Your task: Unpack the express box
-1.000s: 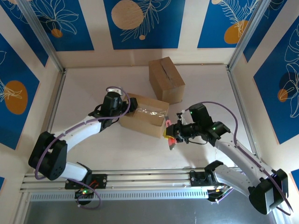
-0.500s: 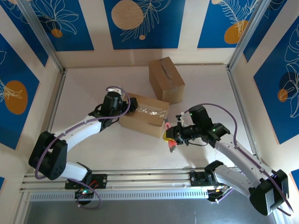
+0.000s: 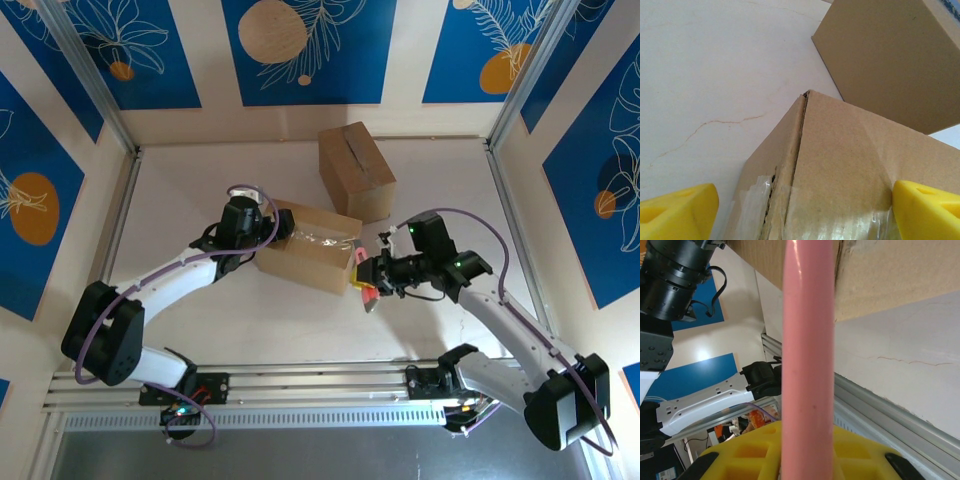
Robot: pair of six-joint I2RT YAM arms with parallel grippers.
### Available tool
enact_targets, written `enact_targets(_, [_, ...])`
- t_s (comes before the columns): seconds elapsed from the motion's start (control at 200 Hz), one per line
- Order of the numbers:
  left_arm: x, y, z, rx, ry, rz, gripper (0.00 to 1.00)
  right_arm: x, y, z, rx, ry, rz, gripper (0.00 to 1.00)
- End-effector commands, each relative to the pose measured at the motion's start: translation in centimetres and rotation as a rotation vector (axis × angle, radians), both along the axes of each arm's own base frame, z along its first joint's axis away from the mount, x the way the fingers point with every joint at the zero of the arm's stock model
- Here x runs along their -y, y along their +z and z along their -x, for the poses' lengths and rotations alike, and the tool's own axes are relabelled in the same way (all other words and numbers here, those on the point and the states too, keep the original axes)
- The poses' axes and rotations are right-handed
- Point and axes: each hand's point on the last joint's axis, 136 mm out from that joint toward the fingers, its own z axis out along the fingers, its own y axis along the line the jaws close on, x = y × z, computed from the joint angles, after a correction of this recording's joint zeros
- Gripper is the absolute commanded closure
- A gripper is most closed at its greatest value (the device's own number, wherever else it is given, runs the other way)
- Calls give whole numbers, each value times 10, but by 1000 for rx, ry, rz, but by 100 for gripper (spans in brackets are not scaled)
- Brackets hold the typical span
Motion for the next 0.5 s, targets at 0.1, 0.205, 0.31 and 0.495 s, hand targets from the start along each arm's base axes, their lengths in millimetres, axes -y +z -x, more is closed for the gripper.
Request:
enact_targets(0.1, [-63,-146,122,-602,-23,-345,12,2,7,0,14,18,5,100])
enact_targets(0.205, [-63,-146,122,-602,-23,-344,12,7,6,0,17,-1,24,100])
enact_targets(0.31, [-63,-146,123,-603,-25,-345,12,11,4,1,12,-11,33,100])
enact_targets(0.495, [-63,-146,122,-602,-27,-346,12,10,-1,1,-5,-8,33,100])
